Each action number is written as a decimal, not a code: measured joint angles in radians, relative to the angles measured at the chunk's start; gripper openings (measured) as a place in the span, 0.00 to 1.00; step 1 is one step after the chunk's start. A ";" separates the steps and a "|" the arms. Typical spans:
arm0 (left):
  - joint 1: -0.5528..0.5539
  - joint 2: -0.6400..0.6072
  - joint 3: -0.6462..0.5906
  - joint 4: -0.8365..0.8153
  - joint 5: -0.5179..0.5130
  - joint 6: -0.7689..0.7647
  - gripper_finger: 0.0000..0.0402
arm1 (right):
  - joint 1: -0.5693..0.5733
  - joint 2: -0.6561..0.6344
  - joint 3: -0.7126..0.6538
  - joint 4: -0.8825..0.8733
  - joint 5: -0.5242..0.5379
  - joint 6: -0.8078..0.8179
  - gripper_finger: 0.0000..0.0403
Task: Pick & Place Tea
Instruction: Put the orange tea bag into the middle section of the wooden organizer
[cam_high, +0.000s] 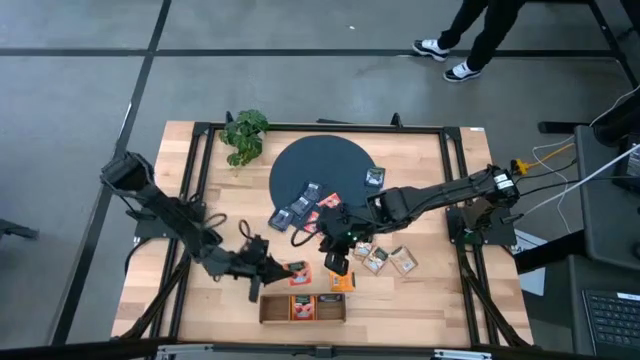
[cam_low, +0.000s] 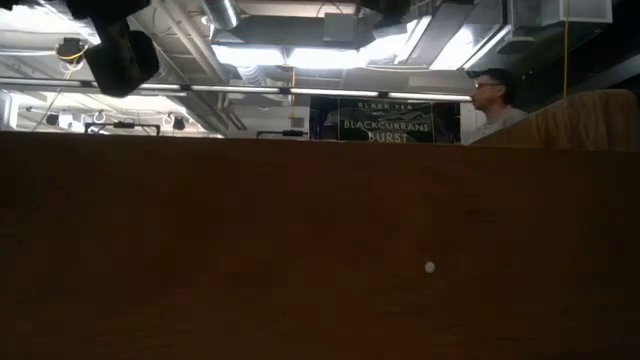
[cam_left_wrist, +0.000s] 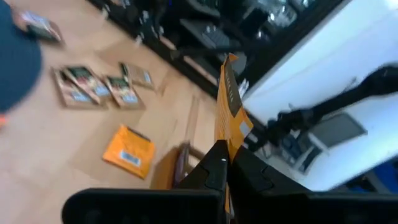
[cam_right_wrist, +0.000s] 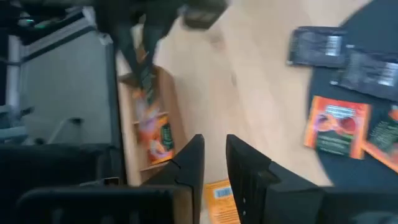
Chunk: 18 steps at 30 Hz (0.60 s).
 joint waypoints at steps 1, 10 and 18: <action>0.000 0.028 0.016 -0.001 0.007 -0.007 0.01 | 0.005 0.000 0.000 -0.006 0.025 0.018 0.18; -0.050 0.183 0.119 0.003 0.028 -0.089 0.01 | 0.047 -0.002 0.000 -0.023 0.164 0.197 0.17; -0.127 0.224 0.132 -0.012 -0.066 -0.141 0.01 | 0.078 -0.002 0.000 0.039 0.213 0.317 0.17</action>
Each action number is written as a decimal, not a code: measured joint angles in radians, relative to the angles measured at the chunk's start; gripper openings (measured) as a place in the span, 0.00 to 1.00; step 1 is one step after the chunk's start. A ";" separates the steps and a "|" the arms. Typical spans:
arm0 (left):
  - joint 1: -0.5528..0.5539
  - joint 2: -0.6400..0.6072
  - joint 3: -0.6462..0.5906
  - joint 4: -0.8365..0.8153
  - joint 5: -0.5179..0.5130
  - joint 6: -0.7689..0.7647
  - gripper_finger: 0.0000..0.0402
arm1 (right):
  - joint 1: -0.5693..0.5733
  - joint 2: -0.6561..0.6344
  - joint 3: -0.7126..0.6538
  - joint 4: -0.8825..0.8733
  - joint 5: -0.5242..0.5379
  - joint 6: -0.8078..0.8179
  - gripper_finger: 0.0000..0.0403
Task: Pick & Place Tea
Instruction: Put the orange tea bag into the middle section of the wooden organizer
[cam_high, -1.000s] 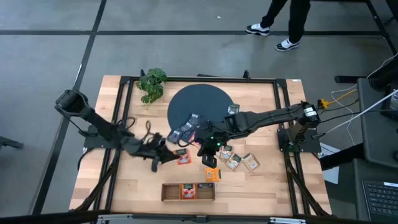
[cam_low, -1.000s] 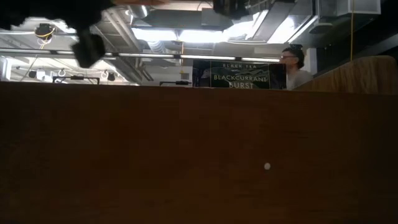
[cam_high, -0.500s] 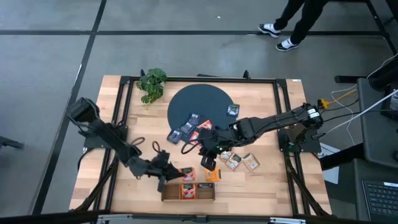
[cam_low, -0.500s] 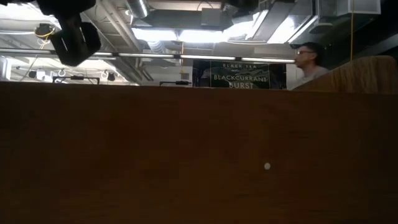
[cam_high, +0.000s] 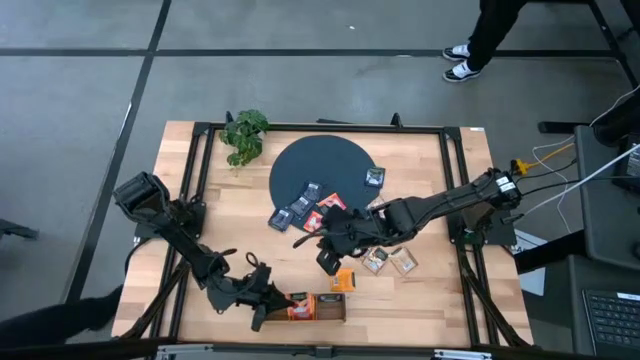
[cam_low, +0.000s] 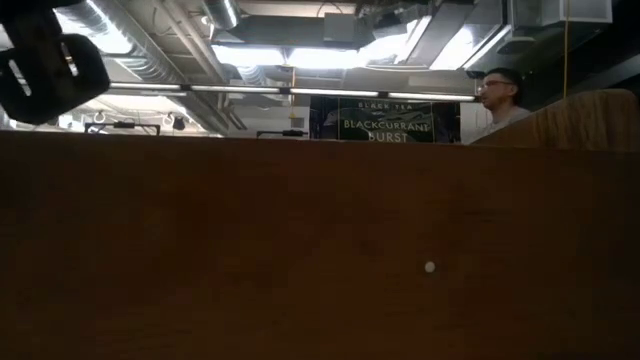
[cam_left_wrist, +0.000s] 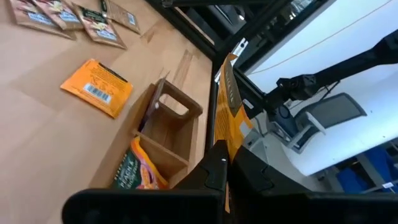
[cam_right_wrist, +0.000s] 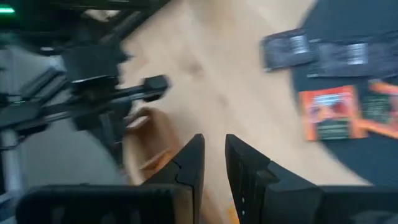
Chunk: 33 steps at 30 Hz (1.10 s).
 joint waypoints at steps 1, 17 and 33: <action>-0.003 0.000 0.000 0.001 -0.002 0.006 0.01 | 0.003 0.000 0.000 0.016 -0.021 0.006 0.17; 0.041 -0.011 0.000 0.020 0.071 0.074 0.01 | 0.001 0.039 0.000 0.129 -0.281 -0.096 0.38; 0.078 -0.011 0.000 0.024 0.122 0.091 0.01 | 0.015 0.143 0.000 0.180 -0.413 -0.149 0.40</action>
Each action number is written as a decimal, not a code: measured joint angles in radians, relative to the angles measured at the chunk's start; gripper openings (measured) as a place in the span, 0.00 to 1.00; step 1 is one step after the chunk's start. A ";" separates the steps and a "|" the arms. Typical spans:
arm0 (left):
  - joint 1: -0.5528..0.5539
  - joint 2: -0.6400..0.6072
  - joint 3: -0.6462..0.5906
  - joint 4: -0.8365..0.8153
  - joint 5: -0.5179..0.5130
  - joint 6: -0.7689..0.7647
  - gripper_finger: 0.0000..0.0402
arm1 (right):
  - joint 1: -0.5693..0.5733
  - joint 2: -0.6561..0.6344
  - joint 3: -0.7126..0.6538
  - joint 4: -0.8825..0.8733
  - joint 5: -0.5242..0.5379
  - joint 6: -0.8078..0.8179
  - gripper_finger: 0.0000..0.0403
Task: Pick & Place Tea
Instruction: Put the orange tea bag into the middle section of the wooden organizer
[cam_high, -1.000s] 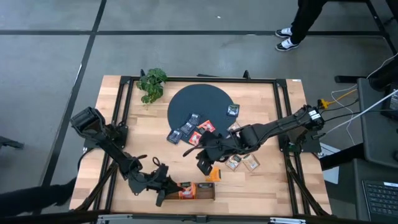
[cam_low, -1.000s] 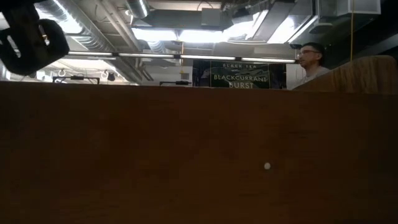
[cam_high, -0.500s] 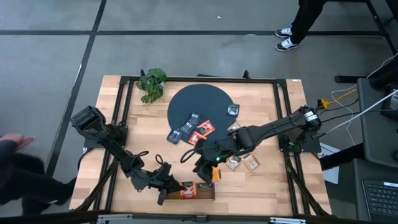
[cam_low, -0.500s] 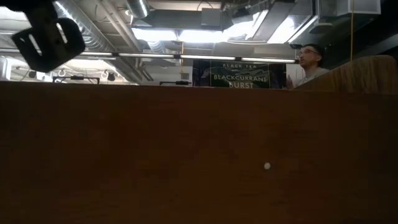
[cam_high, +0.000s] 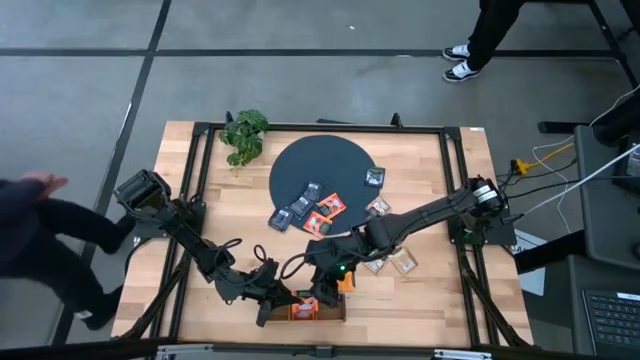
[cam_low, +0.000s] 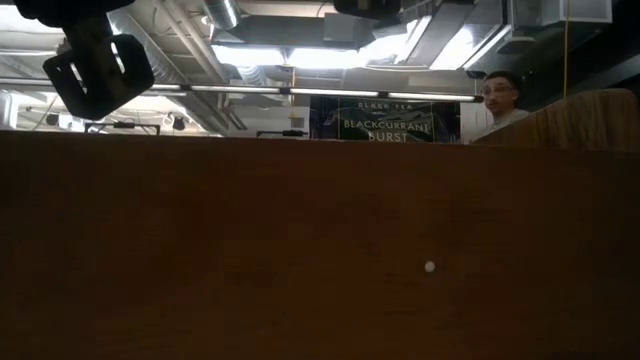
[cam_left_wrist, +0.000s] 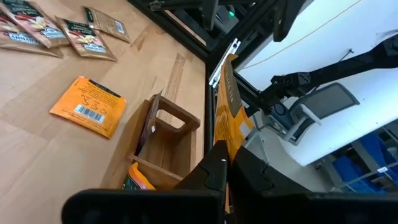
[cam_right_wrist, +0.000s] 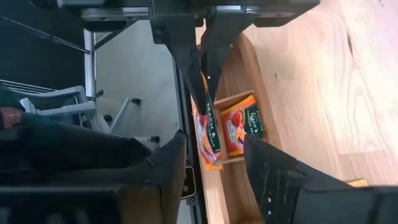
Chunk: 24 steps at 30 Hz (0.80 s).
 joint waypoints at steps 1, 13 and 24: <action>0.000 0.000 0.000 0.001 -0.001 0.005 0.01 | 0.000 0.000 0.000 0.000 0.000 0.000 0.40; 0.008 0.000 0.000 0.055 -0.055 0.078 0.01 | -0.001 0.000 0.000 0.000 0.001 -0.003 0.39; 0.052 0.000 0.000 0.113 0.003 0.115 0.01 | -0.001 0.000 0.000 0.000 -0.020 -0.034 0.20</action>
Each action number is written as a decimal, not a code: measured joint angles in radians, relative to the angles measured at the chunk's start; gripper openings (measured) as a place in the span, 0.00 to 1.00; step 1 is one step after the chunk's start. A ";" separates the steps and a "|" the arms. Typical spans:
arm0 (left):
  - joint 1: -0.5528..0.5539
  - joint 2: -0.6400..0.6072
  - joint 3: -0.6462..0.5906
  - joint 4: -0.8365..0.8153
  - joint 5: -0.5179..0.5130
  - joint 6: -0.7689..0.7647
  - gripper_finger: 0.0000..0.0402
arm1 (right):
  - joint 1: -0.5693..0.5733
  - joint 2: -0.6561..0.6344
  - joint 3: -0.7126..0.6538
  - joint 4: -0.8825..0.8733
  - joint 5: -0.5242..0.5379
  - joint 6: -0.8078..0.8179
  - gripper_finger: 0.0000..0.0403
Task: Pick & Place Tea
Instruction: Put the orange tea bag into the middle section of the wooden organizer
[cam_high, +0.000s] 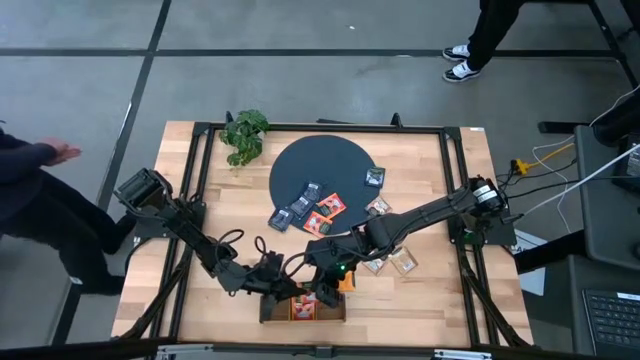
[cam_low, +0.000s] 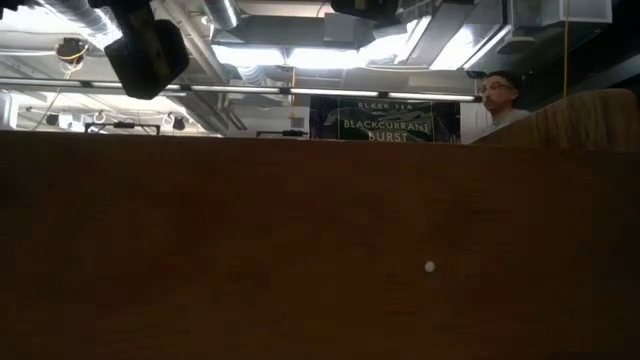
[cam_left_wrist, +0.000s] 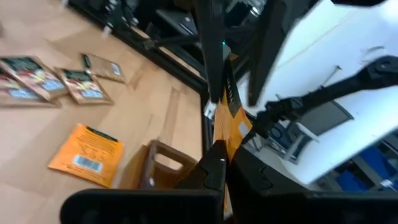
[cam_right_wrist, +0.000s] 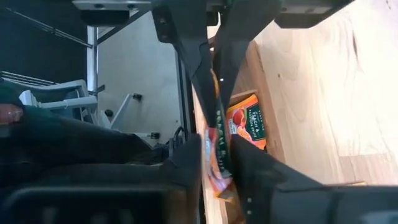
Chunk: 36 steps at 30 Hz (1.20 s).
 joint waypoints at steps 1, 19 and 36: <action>0.001 0.000 0.000 -0.002 0.014 -0.005 0.01 | 0.000 0.000 0.000 0.000 -0.001 -0.009 0.16; -0.003 -0.003 -0.002 -0.085 0.197 -0.118 0.11 | 0.019 0.001 0.000 0.004 -0.012 0.014 0.01; -0.015 -0.088 -0.005 -0.242 0.447 -0.185 0.16 | 0.068 0.127 0.000 0.157 0.073 0.065 0.00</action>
